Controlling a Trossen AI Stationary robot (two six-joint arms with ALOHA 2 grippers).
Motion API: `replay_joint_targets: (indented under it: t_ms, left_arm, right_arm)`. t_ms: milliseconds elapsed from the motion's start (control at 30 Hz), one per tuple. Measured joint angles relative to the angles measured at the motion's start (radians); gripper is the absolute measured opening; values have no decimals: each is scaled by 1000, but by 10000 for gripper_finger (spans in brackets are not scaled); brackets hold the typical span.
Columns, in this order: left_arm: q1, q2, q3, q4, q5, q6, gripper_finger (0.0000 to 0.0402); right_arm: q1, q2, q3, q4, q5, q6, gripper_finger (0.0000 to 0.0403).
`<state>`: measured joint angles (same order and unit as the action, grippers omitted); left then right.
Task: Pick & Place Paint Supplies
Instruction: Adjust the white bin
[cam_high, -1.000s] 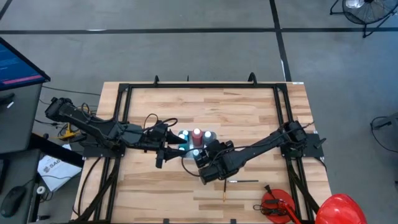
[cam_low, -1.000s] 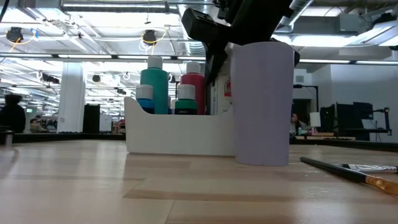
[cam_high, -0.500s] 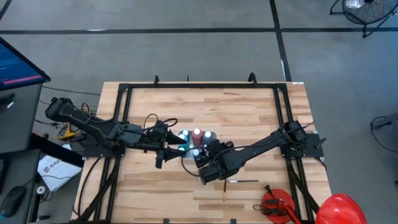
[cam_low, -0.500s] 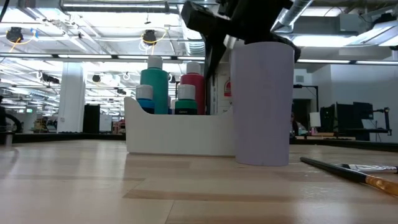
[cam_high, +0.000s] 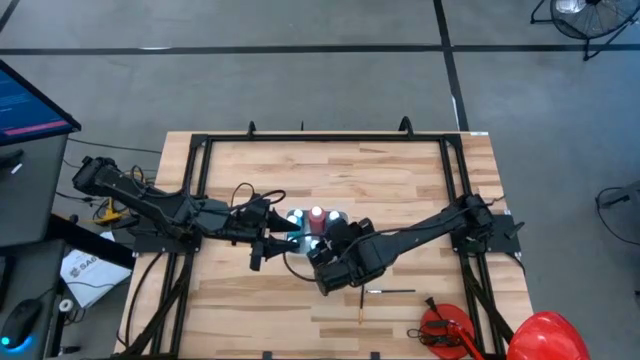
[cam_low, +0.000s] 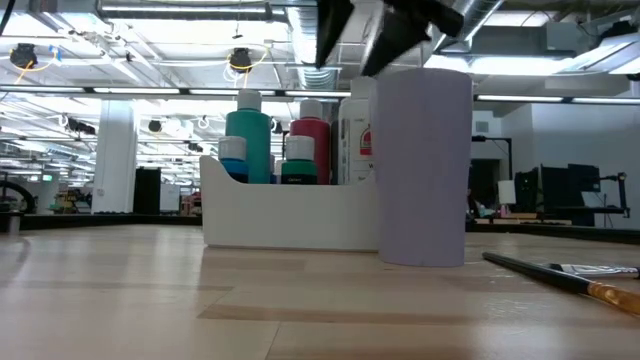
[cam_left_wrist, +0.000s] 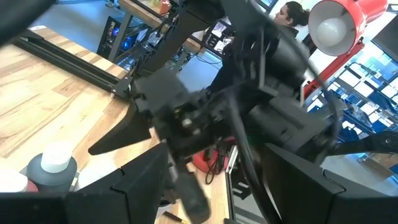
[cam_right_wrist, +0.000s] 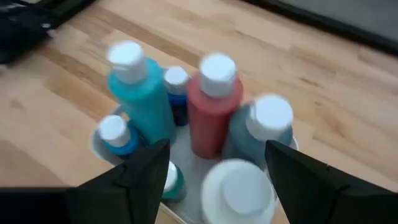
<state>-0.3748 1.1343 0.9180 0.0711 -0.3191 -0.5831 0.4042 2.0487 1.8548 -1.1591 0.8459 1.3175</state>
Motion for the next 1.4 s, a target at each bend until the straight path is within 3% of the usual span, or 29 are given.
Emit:
replay_joint_targets:
  t_ms: [167,367,500,667,900,967,1167,1400]
  left_arm:
    - [0,0,0,0,14,3,250]
    - [-6,-1,4,-31,118,75,250]
    - [-21,21,0,-130,139,112,250]
    - [-36,74,1,-140,147,110,250]
    - [-40,172,0,-140,152,118,249]
    - [-40,202,0,-136,152,135,245]
    - [-39,310,0,-135,163,136,186]
    - [-28,463,0,-124,170,133,43]
  right_arm:
    - [0,0,111,2,25,-201,256]
    - [14,2,256,0,-18,-515,256]
    - [49,-2,354,-69,-72,-569,248]
    - [126,0,405,-225,-86,-463,191]
    - [283,1,407,-364,-93,-186,38]
    - [316,0,399,-374,-90,-111,11]
    - [382,1,311,-407,-99,134,5]
    - [417,4,51,-224,-287,148,1]
